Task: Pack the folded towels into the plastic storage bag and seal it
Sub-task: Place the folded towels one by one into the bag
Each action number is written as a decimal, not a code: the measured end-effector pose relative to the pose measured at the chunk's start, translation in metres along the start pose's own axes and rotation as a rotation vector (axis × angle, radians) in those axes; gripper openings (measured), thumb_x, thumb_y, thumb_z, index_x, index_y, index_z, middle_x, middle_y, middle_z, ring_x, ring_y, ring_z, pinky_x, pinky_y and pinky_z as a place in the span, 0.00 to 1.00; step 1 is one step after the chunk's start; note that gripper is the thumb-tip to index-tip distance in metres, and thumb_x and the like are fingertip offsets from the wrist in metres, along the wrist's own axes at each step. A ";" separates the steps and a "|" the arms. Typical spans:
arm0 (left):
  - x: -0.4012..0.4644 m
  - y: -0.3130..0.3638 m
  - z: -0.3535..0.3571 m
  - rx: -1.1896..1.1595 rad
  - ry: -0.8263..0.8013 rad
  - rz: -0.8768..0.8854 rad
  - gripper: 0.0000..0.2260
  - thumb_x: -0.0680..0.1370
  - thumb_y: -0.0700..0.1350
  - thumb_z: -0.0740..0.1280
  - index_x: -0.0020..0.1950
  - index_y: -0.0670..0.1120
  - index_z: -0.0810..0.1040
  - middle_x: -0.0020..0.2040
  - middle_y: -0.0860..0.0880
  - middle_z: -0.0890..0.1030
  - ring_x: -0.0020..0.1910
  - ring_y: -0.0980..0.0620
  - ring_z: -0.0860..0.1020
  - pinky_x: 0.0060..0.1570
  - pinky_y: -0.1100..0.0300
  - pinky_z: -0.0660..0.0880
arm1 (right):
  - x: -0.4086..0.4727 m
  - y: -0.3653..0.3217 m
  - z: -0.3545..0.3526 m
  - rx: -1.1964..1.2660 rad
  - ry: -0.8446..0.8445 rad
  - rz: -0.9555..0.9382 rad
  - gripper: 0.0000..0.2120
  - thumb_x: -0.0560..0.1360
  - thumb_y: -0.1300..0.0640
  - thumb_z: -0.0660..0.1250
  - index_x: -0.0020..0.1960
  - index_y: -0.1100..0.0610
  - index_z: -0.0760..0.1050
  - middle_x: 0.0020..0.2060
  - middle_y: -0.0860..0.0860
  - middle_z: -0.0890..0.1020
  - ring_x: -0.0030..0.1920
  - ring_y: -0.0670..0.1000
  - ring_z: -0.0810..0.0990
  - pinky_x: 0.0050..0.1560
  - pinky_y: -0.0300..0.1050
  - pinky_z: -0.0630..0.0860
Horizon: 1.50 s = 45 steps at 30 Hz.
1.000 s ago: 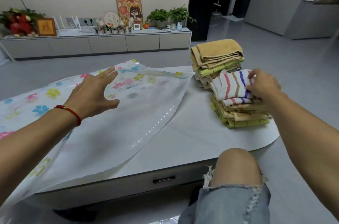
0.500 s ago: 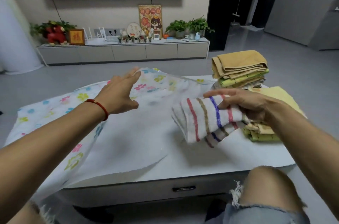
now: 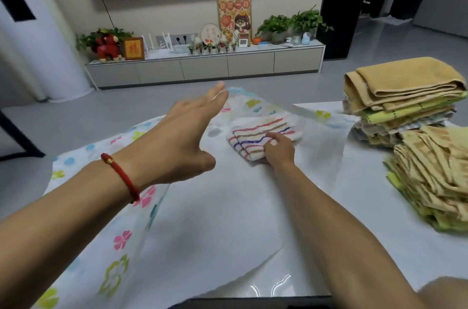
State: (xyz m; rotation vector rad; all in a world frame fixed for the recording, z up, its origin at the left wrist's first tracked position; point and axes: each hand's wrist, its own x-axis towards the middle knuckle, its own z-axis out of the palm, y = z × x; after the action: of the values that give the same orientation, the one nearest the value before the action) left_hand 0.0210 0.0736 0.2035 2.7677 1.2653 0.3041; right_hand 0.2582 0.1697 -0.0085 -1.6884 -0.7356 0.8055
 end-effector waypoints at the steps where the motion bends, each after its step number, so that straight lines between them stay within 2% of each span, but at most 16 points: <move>1: -0.001 -0.001 0.001 -0.005 -0.004 0.007 0.49 0.70 0.41 0.72 0.80 0.58 0.43 0.79 0.65 0.41 0.76 0.53 0.56 0.67 0.62 0.57 | 0.005 -0.002 0.006 -0.025 -0.008 -0.040 0.19 0.78 0.62 0.60 0.64 0.51 0.81 0.62 0.57 0.82 0.61 0.59 0.81 0.63 0.55 0.80; 5: -0.004 -0.005 0.006 -0.035 -0.007 0.038 0.49 0.70 0.41 0.71 0.79 0.60 0.43 0.77 0.69 0.40 0.76 0.56 0.54 0.65 0.66 0.56 | 0.031 -0.012 0.015 -0.034 -0.124 -0.050 0.20 0.80 0.64 0.57 0.68 0.55 0.77 0.65 0.57 0.80 0.64 0.58 0.79 0.66 0.52 0.78; 8: -0.002 -0.006 0.007 -0.048 0.000 0.039 0.48 0.70 0.41 0.71 0.79 0.60 0.43 0.77 0.70 0.40 0.76 0.56 0.54 0.67 0.64 0.57 | 0.041 -0.011 0.009 -0.044 -0.169 -0.016 0.20 0.81 0.60 0.61 0.73 0.56 0.73 0.69 0.57 0.76 0.67 0.58 0.78 0.64 0.54 0.79; 12: 0.000 -0.002 0.012 -0.069 0.027 0.029 0.48 0.69 0.42 0.72 0.79 0.60 0.44 0.78 0.67 0.42 0.77 0.54 0.55 0.66 0.63 0.57 | 0.030 -0.013 -0.012 -0.247 -0.223 -0.066 0.26 0.80 0.55 0.68 0.77 0.55 0.70 0.73 0.58 0.73 0.70 0.60 0.74 0.68 0.57 0.76; 15: 0.003 0.003 0.015 -0.072 0.027 0.019 0.48 0.70 0.43 0.73 0.80 0.58 0.45 0.79 0.65 0.43 0.77 0.51 0.56 0.69 0.58 0.60 | 0.004 -0.026 -0.046 -0.450 -0.338 -0.117 0.27 0.81 0.56 0.66 0.79 0.51 0.67 0.73 0.58 0.73 0.70 0.60 0.76 0.69 0.54 0.75; 18: 0.005 0.008 0.019 -0.078 0.017 -0.006 0.47 0.70 0.42 0.73 0.80 0.56 0.48 0.80 0.61 0.46 0.77 0.47 0.57 0.71 0.52 0.62 | -0.035 -0.039 -0.099 -0.578 -0.462 -0.130 0.17 0.81 0.60 0.63 0.68 0.53 0.79 0.59 0.58 0.82 0.51 0.57 0.87 0.49 0.50 0.85; 20: 0.005 0.012 0.023 -0.073 0.023 -0.013 0.47 0.70 0.42 0.73 0.80 0.55 0.49 0.80 0.60 0.48 0.76 0.46 0.58 0.71 0.49 0.64 | -0.062 -0.045 -0.142 -0.673 -0.500 -0.194 0.14 0.80 0.60 0.64 0.62 0.54 0.82 0.52 0.55 0.85 0.42 0.52 0.88 0.38 0.43 0.83; 22: 0.005 0.014 0.028 -0.063 0.026 -0.019 0.46 0.70 0.42 0.74 0.80 0.55 0.49 0.80 0.58 0.49 0.76 0.45 0.59 0.72 0.48 0.64 | -0.085 -0.048 -0.186 -0.743 -0.430 -0.268 0.12 0.80 0.60 0.64 0.59 0.54 0.83 0.48 0.52 0.87 0.38 0.49 0.87 0.34 0.42 0.82; 25: 0.002 0.015 0.036 -0.078 0.036 -0.032 0.46 0.70 0.42 0.75 0.80 0.53 0.52 0.81 0.56 0.51 0.75 0.43 0.59 0.72 0.46 0.63 | -0.104 -0.046 -0.253 -0.832 -0.123 -0.371 0.11 0.80 0.61 0.64 0.54 0.53 0.85 0.45 0.50 0.87 0.37 0.51 0.86 0.39 0.46 0.81; 28: 0.000 0.018 0.042 -0.084 0.057 -0.039 0.45 0.69 0.42 0.75 0.80 0.52 0.54 0.81 0.54 0.53 0.75 0.41 0.58 0.73 0.44 0.61 | -0.105 -0.042 -0.317 -0.926 0.265 -0.435 0.11 0.78 0.60 0.65 0.53 0.56 0.86 0.50 0.55 0.88 0.50 0.58 0.84 0.51 0.53 0.80; 31: -0.003 0.022 0.048 -0.078 0.053 -0.077 0.44 0.69 0.43 0.74 0.80 0.53 0.54 0.81 0.52 0.52 0.76 0.40 0.55 0.71 0.44 0.62 | -0.092 -0.037 -0.363 -1.078 0.463 -0.229 0.16 0.80 0.58 0.63 0.66 0.54 0.80 0.63 0.61 0.81 0.64 0.64 0.76 0.63 0.57 0.74; 33: -0.004 0.024 0.051 -0.063 0.038 -0.113 0.44 0.69 0.44 0.74 0.80 0.54 0.54 0.81 0.48 0.53 0.76 0.39 0.53 0.71 0.42 0.62 | -0.084 -0.029 -0.378 -1.142 0.441 0.060 0.23 0.83 0.55 0.59 0.77 0.49 0.68 0.70 0.63 0.72 0.70 0.66 0.69 0.68 0.59 0.67; 36: -0.006 0.025 0.054 -0.053 0.028 -0.148 0.42 0.70 0.45 0.74 0.79 0.56 0.55 0.79 0.42 0.57 0.75 0.37 0.55 0.71 0.41 0.62 | -0.077 -0.013 -0.386 -1.143 0.310 0.275 0.24 0.83 0.54 0.53 0.79 0.47 0.58 0.72 0.63 0.70 0.70 0.66 0.69 0.68 0.60 0.66; 41: -0.015 0.022 0.052 -0.034 -0.029 -0.130 0.35 0.71 0.46 0.72 0.75 0.59 0.63 0.76 0.42 0.65 0.76 0.39 0.57 0.71 0.43 0.62 | -0.070 -0.011 -0.392 -1.135 0.419 0.073 0.19 0.78 0.60 0.64 0.66 0.46 0.73 0.59 0.60 0.77 0.62 0.63 0.73 0.62 0.59 0.67; 43: -0.021 0.022 0.049 -0.019 -0.040 -0.118 0.29 0.71 0.46 0.73 0.70 0.59 0.69 0.69 0.42 0.72 0.71 0.40 0.64 0.67 0.46 0.64 | -0.070 -0.020 -0.399 -1.006 0.332 0.016 0.23 0.73 0.63 0.68 0.65 0.46 0.73 0.59 0.60 0.78 0.59 0.63 0.76 0.54 0.52 0.72; 45: -0.026 0.021 0.047 0.003 -0.070 -0.132 0.25 0.71 0.46 0.73 0.66 0.60 0.72 0.64 0.43 0.76 0.63 0.43 0.71 0.61 0.50 0.69 | -0.068 -0.031 -0.406 -0.756 0.186 0.061 0.26 0.72 0.65 0.72 0.66 0.48 0.73 0.59 0.61 0.80 0.57 0.64 0.80 0.53 0.54 0.78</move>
State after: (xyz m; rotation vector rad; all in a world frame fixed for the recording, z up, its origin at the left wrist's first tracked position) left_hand 0.0298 0.0406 0.1567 2.6560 1.4233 0.1938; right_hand 0.5458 -0.1014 0.1115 -2.4288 -0.9258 0.4093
